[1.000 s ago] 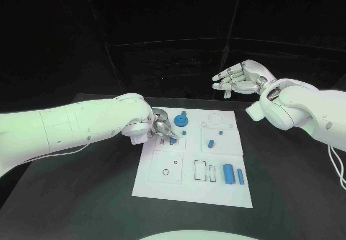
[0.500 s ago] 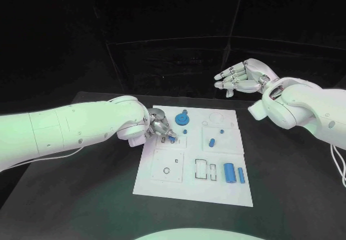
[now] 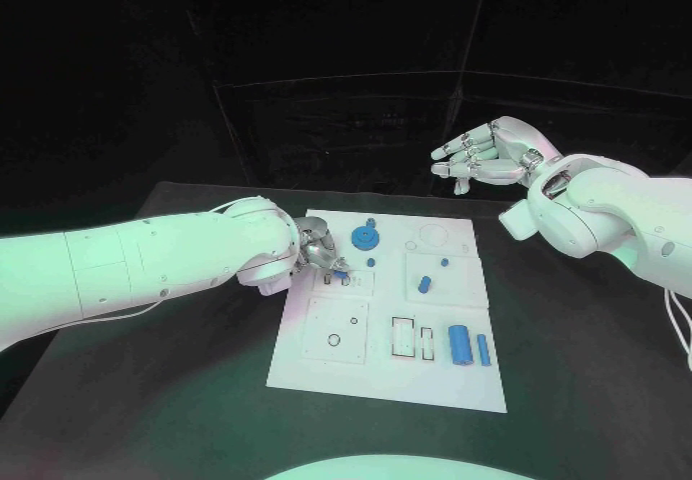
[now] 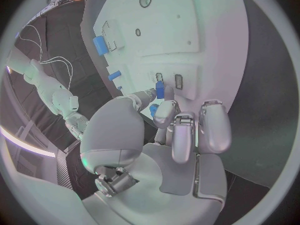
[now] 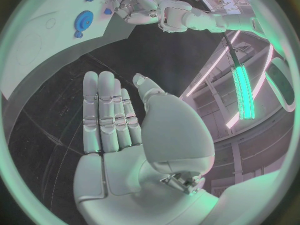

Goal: Assemble the parts on the task board

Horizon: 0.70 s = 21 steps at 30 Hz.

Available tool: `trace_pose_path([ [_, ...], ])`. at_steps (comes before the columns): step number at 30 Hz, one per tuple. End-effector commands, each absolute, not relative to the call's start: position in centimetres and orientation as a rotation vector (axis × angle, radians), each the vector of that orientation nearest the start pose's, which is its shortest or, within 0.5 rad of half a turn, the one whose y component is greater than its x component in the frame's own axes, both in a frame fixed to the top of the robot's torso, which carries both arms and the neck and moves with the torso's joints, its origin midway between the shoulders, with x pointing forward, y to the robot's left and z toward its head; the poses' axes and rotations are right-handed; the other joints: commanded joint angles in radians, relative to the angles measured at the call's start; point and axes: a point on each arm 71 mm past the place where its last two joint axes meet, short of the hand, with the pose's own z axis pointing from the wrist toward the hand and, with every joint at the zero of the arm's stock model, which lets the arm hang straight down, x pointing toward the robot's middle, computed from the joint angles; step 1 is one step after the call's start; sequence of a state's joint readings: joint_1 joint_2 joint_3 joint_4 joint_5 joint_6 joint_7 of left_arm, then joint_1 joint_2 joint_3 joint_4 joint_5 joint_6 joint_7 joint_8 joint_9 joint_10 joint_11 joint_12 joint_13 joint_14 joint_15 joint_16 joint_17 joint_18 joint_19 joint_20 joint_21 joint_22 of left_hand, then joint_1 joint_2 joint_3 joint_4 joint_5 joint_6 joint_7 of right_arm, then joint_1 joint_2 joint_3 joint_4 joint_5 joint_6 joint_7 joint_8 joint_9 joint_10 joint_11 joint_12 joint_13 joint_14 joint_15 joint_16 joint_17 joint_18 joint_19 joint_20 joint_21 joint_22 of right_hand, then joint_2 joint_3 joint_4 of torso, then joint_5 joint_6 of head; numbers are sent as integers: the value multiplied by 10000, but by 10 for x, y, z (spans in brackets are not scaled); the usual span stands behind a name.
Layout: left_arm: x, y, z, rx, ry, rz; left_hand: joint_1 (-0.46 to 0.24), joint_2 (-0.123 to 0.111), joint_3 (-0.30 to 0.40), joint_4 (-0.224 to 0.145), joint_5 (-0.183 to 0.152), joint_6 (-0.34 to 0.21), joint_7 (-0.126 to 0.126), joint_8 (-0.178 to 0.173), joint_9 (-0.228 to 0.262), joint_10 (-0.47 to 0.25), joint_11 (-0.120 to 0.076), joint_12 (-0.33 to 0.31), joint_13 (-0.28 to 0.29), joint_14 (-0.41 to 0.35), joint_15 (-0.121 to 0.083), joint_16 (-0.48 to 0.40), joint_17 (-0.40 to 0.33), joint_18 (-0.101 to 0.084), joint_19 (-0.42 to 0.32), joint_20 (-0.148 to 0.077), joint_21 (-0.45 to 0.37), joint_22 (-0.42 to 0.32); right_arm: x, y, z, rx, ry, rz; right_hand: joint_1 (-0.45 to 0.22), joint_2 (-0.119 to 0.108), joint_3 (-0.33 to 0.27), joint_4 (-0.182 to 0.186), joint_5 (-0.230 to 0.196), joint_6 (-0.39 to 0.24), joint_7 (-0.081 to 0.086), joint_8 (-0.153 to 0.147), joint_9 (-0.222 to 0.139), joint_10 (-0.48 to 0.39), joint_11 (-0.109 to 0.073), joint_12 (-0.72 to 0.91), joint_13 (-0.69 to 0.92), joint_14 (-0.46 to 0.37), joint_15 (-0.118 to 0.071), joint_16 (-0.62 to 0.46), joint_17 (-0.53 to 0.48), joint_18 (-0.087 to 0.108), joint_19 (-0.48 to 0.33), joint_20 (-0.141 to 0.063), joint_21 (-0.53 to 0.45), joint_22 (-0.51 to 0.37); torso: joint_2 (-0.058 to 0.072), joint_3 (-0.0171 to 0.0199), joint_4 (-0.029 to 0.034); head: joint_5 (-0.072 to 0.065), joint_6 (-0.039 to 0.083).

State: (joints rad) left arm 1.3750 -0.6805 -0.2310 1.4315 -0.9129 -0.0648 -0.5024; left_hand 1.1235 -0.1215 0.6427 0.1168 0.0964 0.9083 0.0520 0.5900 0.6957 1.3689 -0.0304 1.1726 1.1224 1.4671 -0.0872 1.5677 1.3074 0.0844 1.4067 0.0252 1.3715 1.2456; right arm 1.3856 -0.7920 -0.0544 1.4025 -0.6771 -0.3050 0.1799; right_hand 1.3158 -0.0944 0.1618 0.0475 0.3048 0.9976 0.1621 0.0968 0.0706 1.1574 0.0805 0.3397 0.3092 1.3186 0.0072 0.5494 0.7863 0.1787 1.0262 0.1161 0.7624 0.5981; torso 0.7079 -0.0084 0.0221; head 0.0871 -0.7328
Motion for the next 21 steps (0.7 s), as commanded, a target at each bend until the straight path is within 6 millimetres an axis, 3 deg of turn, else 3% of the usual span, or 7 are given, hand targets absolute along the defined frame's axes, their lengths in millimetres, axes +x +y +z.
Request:
trace_pose_path([
  [1, 504, 170, -204, -2264, 21681, -4233, 44, -14, 1517, -1530, 44, -10, -58, 40, 9, 81, 17, 57, 19, 1037, 31, 31, 2634, -120, 56, 30, 53, 24, 532, -209, -97, 3711, 15238, 11687, -73, 3, 15, 62, 47, -80, 26, 40, 4, -79, 18, 25, -14, 71, 20, -58, -22, 31, -59, 18, -52, 10, 10, 20, -14, 1, -3],
  [21, 497, 163, -208, -1577, 22100, -3940, 7, -65, 1531, -1557, 42, 44, -72, 61, 18, 116, 9, 84, 37, 1037, 30, 31, 2634, -123, 64, 29, 58, 34, 532, -207, -97, 3528, 15310, 11630, -56, 9, 19, 73, 64, -110, 39, 31, 1, -144, 31, -1, -41, 56, 30, -71, -56, 29, -68, 24, -68, 9, 6, 9, 3, 52, -19],
])
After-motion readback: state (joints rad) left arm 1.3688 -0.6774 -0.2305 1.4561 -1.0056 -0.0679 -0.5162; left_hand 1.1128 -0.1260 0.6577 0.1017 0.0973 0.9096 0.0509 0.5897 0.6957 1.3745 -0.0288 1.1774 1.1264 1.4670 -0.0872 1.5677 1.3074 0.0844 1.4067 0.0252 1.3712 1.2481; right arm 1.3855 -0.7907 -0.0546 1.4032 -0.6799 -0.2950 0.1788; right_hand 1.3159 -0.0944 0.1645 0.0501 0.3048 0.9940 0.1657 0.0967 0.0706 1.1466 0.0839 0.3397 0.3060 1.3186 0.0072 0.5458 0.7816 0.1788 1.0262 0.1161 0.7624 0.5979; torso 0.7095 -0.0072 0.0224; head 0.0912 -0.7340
